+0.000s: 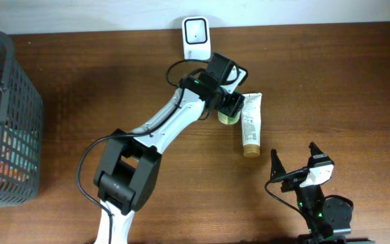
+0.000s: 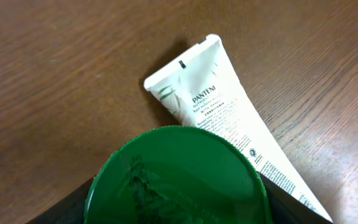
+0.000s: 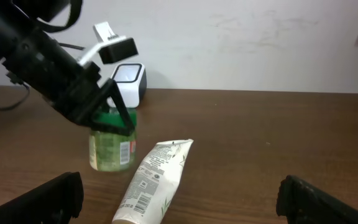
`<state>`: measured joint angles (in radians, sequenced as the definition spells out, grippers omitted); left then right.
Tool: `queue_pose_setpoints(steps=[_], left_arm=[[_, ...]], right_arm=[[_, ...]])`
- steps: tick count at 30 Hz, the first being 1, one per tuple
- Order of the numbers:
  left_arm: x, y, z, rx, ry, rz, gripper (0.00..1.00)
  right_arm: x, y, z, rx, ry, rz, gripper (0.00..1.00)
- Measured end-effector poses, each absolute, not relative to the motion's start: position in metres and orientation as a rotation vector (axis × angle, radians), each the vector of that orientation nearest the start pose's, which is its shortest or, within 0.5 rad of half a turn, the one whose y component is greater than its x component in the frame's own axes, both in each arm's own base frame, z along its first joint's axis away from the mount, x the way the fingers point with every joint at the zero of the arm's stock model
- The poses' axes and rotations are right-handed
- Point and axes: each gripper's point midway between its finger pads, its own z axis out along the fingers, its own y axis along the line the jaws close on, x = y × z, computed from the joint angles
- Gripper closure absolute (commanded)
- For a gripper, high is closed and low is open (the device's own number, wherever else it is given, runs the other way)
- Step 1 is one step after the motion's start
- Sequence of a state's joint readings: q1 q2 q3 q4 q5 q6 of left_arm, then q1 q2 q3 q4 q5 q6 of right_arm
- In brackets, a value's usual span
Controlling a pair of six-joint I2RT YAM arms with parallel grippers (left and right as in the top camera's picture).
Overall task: Scan the item barcode
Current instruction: 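Lift the jar out and carry it beside the white tube, then release the jar on the table and withdraw the left gripper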
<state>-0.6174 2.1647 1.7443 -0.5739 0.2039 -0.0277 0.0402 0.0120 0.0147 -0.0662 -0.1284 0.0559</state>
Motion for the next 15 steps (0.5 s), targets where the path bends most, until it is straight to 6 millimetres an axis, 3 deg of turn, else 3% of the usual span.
queue_pose_setpoints(steps=[3, 5, 11, 15], left_arm=[[0.4228, -0.3507, 0.0768, 0.849, 2.486, -0.489, 0.25], [0.4198, -0.3539, 0.0728, 0.859, 2.491, -0.486, 0.14], [0.4179, -0.3565, 0.0730, 0.859, 2.492, -0.490, 0.00], [0.4184, -0.3569, 0.0735, 0.853, 2.491, -0.493, 0.01]], right_arm=[[0.2438, 0.0318, 0.1616, -0.085, 1.635, 0.179, 0.02], [0.2438, 0.0318, 0.1618, -0.086, 1.635, 0.179, 0.02], [0.2438, 0.0318, 0.1616, -0.086, 1.635, 0.179, 0.02], [0.2438, 0.0318, 0.1618, -0.085, 1.635, 0.179, 0.02]])
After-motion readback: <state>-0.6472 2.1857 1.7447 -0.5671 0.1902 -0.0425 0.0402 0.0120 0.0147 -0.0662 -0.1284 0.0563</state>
